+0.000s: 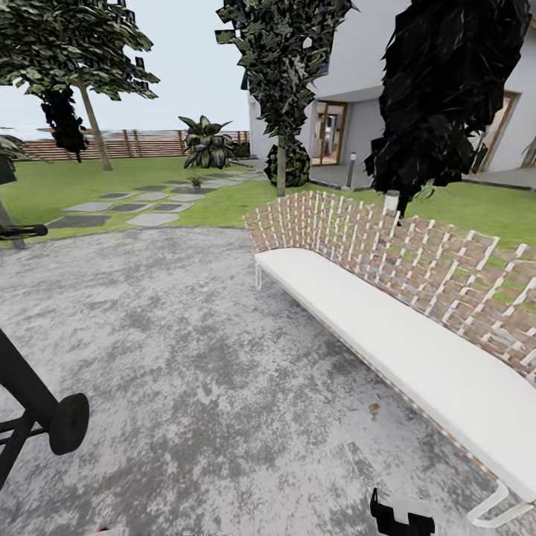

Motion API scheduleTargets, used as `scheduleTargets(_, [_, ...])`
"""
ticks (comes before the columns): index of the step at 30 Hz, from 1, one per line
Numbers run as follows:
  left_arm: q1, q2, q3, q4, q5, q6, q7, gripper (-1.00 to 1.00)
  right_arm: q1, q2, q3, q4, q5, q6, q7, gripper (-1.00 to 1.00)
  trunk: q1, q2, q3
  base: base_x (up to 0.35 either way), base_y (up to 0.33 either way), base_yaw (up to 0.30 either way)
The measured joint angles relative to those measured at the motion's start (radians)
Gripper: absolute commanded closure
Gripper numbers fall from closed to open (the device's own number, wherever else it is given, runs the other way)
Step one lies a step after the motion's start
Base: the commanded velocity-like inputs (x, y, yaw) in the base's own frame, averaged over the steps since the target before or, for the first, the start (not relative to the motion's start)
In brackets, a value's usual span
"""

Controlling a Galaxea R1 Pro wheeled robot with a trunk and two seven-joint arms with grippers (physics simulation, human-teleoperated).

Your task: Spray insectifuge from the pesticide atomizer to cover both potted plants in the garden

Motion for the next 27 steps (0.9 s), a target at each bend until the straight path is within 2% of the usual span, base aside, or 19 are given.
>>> scheduleTargets(4, [0.0,0.0,0.0,0.0,0.0,0.0,0.0,1.0,0.0,0.0,0.0,0.0,0.0,0.0,0.0,-1.0,0.0,0.0,0.0,0.139,0.0,0.271])
scheduleTargets(17, [0.0,0.0,0.003,0.0,0.002,0.002,0.002,1.0,0.0,0.0,0.0,0.0,0.0,0.0,0.0,-1.0,-0.001,0.0,0.0,0.332,0.0,0.269])
scheduleTargets(27, [0.0,0.0,0.003,-0.001,0.001,0.001,0.002,1.0,0.001,-0.006,0.0,-0.001,0.002,0.0,0.0,-1.0,-0.001,0.0,0.0,0.339,-0.066,0.04])
